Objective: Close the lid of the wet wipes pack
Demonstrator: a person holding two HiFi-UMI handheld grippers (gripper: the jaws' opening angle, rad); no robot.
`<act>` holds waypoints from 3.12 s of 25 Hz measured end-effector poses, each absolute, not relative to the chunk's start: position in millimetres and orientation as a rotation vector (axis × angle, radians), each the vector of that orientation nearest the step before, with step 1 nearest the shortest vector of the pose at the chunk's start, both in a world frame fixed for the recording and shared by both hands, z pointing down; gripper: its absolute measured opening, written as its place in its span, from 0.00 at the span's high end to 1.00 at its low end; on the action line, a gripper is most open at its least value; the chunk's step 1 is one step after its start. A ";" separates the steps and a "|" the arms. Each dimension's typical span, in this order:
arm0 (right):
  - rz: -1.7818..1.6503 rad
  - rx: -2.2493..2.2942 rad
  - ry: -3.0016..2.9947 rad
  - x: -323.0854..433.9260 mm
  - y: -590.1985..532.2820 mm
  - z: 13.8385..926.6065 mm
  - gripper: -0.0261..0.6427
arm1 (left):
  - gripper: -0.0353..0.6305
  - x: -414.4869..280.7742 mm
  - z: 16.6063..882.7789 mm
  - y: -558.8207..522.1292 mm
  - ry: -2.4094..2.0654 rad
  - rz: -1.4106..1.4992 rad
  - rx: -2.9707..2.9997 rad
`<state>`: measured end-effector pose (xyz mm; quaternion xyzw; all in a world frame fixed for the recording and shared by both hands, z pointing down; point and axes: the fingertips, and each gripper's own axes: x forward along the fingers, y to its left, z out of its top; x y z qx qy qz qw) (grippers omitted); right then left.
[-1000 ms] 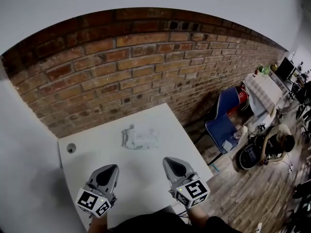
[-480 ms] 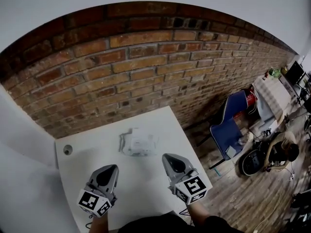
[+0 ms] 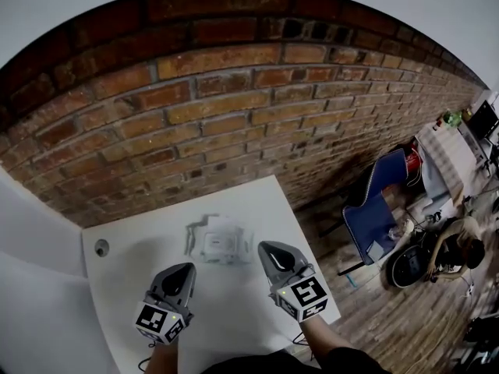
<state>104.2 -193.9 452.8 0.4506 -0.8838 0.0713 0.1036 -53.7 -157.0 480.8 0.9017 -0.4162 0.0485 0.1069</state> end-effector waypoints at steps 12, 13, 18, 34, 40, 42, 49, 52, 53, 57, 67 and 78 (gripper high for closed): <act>0.296 1.211 -2.591 93.0 -263.7 510.7 0.96 | 0.95 -52.4 547.3 -201.8 -1.234 0.248 2.518; 0.310 1.197 -2.593 90.7 -268.9 516.9 0.96 | 0.95 -53.4 552.1 -204.8 -1.234 0.255 2.508; 0.372 1.121 -2.586 79.7 -293.6 549.2 0.96 | 0.95 -56.5 573.5 -217.1 -1.235 0.275 2.460; 0.463 0.970 -2.346 76.4 -334.5 634.4 0.96 | 0.95 -59.3 611.7 -229.8 -1.195 0.314 2.378; 0.481 0.913 -2.291 75.5 -335.0 649.6 0.96 | 0.95 -59.0 617.8 -230.0 -1.187 0.315 2.366; 0.490 0.908 -2.283 74.8 -337.2 651.9 0.96 | 0.95 -58.3 619.2 -229.1 -1.185 0.312 2.361; 0.559 0.778 -2.255 71.8 -336.1 665.9 0.96 | 0.95 -56.9 623.4 -227.5 -1.177 0.315 2.353; 0.568 0.706 -2.247 68.6 -337.3 670.5 0.96 | 0.95 -56.7 625.3 -227.1 -1.178 0.314 2.347; 0.572 0.685 -2.245 67.8 -337.5 671.8 0.96 | 0.95 -56.5 625.4 -227.0 -1.178 0.314 2.346; 0.593 0.634 -2.265 64.6 -335.8 672.2 0.96 | 0.95 -56.5 625.3 -225.1 -1.177 0.324 2.339; 0.514 0.680 -2.396 53.4 -330.0 642.5 0.96 | 0.95 -60.5 620.2 -225.3 -1.190 0.321 2.340; 0.441 0.685 -2.482 33.5 -308.3 600.3 0.96 | 0.95 -57.1 620.1 -221.5 -1.174 0.317 2.330</act>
